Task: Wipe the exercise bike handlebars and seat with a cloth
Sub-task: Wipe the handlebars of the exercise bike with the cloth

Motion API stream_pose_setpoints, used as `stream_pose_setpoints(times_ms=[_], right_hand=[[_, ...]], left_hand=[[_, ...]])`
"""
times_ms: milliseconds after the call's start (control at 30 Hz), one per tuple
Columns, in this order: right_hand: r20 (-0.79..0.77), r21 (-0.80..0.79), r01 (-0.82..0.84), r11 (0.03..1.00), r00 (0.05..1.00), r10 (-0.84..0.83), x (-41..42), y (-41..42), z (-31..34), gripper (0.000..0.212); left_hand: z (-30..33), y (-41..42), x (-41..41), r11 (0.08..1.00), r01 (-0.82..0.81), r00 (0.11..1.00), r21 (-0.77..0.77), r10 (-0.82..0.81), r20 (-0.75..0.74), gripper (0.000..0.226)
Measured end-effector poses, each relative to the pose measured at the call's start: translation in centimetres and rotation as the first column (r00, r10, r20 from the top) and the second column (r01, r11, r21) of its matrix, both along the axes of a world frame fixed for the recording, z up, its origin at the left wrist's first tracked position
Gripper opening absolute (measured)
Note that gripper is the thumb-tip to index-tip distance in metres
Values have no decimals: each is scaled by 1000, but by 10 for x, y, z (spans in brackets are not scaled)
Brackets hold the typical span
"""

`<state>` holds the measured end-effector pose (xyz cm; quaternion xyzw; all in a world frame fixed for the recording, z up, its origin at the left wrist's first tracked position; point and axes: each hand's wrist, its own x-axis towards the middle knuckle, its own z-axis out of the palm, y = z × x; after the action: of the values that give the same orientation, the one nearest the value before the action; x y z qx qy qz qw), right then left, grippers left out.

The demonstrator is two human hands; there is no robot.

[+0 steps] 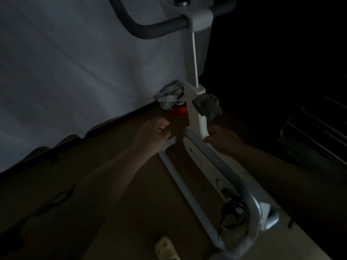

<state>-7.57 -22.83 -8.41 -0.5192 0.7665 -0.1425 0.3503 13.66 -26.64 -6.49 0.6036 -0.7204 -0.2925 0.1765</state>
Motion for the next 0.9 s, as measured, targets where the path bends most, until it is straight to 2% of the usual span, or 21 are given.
stream_pose_setpoints(times_ms=[133,333,467,600,733,833,900], right_hand=[[-9,8,117,993,993,-117,-1,-6,-9,55],[-45,-5,187,982,981,-187,-14,-27,-19,53],[-34,-14,198,980,980,-199,-22,-51,-27,40],[-46,68,279,958,960,-276,-29,-94,-46,22],[19,24,229,973,973,-230,-37,-121,-50,38],[36,5,196,981,980,-196,-44,-145,-53,26],[32,-5,202,979,979,-202,-46,-161,-55,27]], left_hand=[[-9,-28,-9,995,95,995,23,-95,-19,30],[-27,-63,-41,982,182,980,55,-177,-90,27],[-39,-93,-60,970,233,967,67,-224,-120,29],[-54,-131,-76,963,260,962,75,-253,-100,29],[-74,-169,-92,957,268,963,115,-266,-35,20],[-84,-196,-102,948,297,955,114,-298,-12,18],[-85,-210,-105,945,303,953,127,-301,-30,20]])
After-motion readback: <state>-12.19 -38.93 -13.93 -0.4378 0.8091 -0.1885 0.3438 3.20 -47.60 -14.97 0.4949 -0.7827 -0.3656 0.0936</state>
